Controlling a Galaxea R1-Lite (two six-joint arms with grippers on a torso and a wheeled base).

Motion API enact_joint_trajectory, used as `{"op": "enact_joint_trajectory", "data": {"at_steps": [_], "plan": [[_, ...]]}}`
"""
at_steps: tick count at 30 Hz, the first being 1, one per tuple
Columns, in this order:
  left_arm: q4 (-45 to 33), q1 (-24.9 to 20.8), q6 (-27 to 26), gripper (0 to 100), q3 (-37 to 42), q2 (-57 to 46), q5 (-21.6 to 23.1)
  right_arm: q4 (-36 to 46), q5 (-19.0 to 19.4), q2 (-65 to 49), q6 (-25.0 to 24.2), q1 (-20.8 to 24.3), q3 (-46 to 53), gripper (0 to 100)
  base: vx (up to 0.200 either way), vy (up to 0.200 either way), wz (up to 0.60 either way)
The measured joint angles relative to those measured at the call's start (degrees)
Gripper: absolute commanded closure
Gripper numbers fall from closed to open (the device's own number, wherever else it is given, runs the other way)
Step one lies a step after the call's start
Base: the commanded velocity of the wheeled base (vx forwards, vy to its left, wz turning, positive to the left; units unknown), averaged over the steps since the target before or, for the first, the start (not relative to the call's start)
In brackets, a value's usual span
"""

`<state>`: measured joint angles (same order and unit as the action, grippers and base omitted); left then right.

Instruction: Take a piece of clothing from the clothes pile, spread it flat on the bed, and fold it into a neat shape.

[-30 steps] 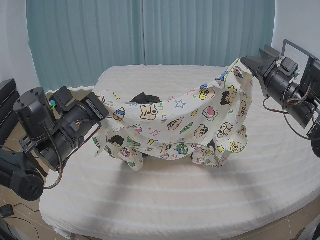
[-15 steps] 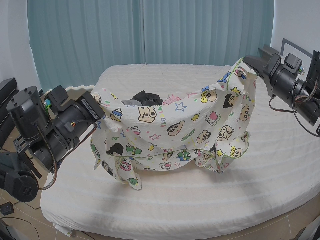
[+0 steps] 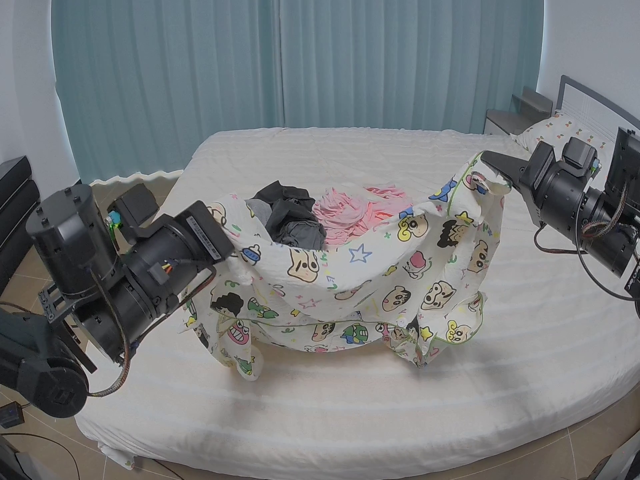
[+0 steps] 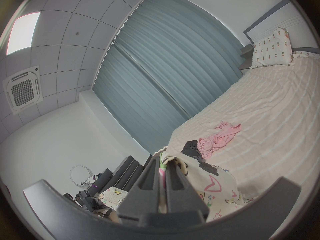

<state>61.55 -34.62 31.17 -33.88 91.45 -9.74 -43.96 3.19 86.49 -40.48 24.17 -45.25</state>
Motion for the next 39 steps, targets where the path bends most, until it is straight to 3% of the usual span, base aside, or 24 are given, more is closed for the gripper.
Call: {"op": "enact_joint_trajectory", "data": {"at_steps": [29, 39], "plan": [[0.4, -6.2, 0.2, 100, -1.8, 5.6, -0.5, 0.1, 0.0, -3.6, 0.2, -3.6, 3.4, 100, 0.000, -0.200, 0.00], [0.5, -8.9, 0.3, 100, -1.2, 6.9, -1.1, 0.0, 0.8, -5.4, 0.0, -6.9, 5.5, 100, 0.000, -0.200, 0.00]]}}
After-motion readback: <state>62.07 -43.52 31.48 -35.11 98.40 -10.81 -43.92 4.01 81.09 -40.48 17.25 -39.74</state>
